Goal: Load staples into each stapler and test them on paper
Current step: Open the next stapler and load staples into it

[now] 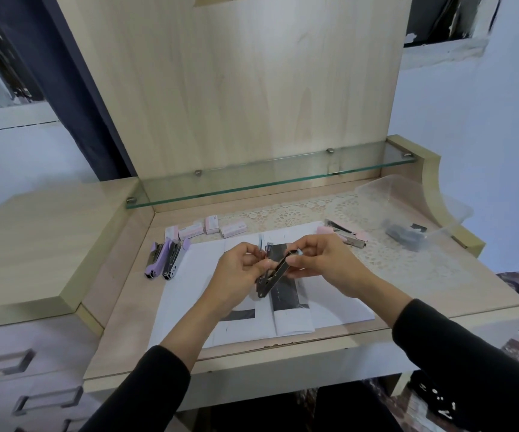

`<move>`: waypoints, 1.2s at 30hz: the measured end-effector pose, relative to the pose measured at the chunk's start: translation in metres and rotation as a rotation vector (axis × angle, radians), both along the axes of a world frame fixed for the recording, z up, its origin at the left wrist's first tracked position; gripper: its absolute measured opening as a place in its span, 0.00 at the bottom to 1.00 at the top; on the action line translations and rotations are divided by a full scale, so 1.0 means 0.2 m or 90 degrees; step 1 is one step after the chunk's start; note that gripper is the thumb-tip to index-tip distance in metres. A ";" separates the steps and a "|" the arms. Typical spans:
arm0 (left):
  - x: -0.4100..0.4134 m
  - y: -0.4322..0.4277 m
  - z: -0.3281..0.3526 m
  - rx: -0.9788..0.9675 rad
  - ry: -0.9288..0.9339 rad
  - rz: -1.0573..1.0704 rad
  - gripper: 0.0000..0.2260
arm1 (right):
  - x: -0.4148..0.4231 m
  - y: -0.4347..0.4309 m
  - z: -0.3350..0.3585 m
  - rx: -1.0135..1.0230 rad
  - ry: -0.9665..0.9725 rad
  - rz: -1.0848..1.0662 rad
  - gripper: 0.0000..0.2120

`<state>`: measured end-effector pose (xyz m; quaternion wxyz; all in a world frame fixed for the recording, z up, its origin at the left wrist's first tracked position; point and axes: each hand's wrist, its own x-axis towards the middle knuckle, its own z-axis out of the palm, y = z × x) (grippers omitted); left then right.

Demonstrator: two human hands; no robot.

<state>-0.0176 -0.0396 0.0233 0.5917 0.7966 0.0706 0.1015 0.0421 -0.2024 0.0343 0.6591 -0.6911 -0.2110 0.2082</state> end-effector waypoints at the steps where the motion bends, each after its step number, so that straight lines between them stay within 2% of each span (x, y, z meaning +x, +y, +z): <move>1: 0.00 0.01 0.00 0.002 0.002 -0.002 0.04 | 0.00 0.00 0.00 0.003 0.005 -0.001 0.03; 6: 0.01 0.01 0.01 -0.038 0.010 -0.024 0.03 | 0.00 0.01 -0.01 0.024 0.038 -0.028 0.04; 10: 0.03 0.02 0.00 -0.069 0.022 0.075 0.04 | -0.02 0.00 -0.02 0.057 0.064 -0.078 0.06; 12: 0.03 0.02 0.00 0.032 0.027 0.120 0.06 | -0.02 0.00 -0.02 0.075 0.066 -0.108 0.08; 14: 0.02 0.00 0.00 0.134 0.036 0.125 0.13 | -0.03 -0.01 -0.02 0.084 0.061 -0.125 0.08; 18: 0.01 -0.02 -0.02 0.246 0.094 0.120 0.19 | -0.06 -0.01 -0.01 0.061 0.026 -0.145 0.07; 20: 0.00 -0.01 -0.02 0.334 0.101 0.175 0.23 | -0.07 -0.01 -0.01 0.049 0.005 -0.161 0.06; 23: -0.03 -0.01 0.00 0.376 -0.023 0.244 0.23 | -0.09 -0.02 -0.02 0.030 -0.027 -0.197 0.09; 25: -0.06 -0.04 0.02 0.363 -0.106 0.155 0.21 | -0.09 -0.02 -0.01 0.024 -0.040 -0.194 0.10; 28: -0.07 -0.09 0.00 0.457 -0.155 0.051 0.19 | -0.10 0.00 0.00 0.043 -0.019 -0.167 0.10; 32: -0.07 -0.10 -0.04 0.488 -0.214 0.111 0.08 | -0.12 0.03 0.00 0.020 -0.038 -0.122 0.11; 36: -0.09 -0.04 -0.06 0.496 -0.237 0.127 0.07 | -0.12 0.04 0.00 0.043 0.010 -0.022 0.05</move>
